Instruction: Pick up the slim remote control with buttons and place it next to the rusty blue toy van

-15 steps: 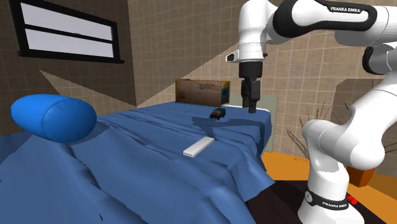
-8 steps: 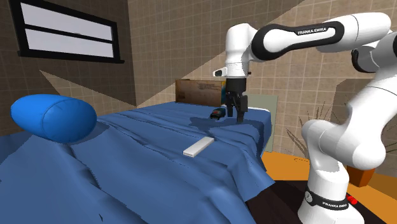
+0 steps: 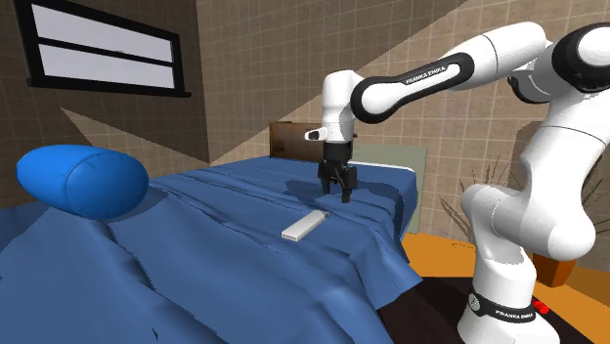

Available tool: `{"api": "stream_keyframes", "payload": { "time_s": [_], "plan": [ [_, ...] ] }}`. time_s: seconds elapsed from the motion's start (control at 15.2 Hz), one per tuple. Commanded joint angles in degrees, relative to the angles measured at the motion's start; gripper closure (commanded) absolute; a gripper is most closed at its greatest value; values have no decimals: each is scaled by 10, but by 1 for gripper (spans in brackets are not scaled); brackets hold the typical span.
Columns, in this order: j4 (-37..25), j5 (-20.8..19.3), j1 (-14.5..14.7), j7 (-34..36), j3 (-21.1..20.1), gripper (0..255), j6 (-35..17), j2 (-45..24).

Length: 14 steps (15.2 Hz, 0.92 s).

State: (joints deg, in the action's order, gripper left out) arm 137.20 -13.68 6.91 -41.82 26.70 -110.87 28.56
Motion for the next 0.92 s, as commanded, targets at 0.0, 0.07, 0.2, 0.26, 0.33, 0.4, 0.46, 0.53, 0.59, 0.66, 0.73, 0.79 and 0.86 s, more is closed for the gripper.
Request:
{"api": "stream_keyframes", "payload": {
  "time_s": [0.0, 0.07, 0.2, 0.26, 0.33, 0.4, 0.46, 0.53, 0.59, 0.66, 0.73, 0.79, 0.86],
  "plan": [
    [-11, 0, 13, -65, 31, 0, -32, -38],
    [-20, 5, 22, -95, 45, 0, -48, -60],
    [-39, 20, 40, -158, 73, 0, -78, -107],
    [-50, 31, 48, -190, 86, 0, -92, -132],
    [-61, 45, 57, -224, 98, 0, -106, -158],
    [-73, 61, 65, -259, 109, 0, -118, -185],
    [-80, 71, 68, -279, 114, 0, -125, -200],
    [-76, 73, 68, -281, 114, 0, -133, -205],
    [-72, 76, 68, -283, 115, 0, -141, -210],
    [-68, 79, 68, -286, 117, 0, -149, -214],
    [-64, 82, 68, -288, 118, 0, -157, -219],
    [-60, 86, 68, -291, 119, 0, -165, -224],
    [-56, 89, 69, -293, 120, 0, -174, -230]
  ]
}}
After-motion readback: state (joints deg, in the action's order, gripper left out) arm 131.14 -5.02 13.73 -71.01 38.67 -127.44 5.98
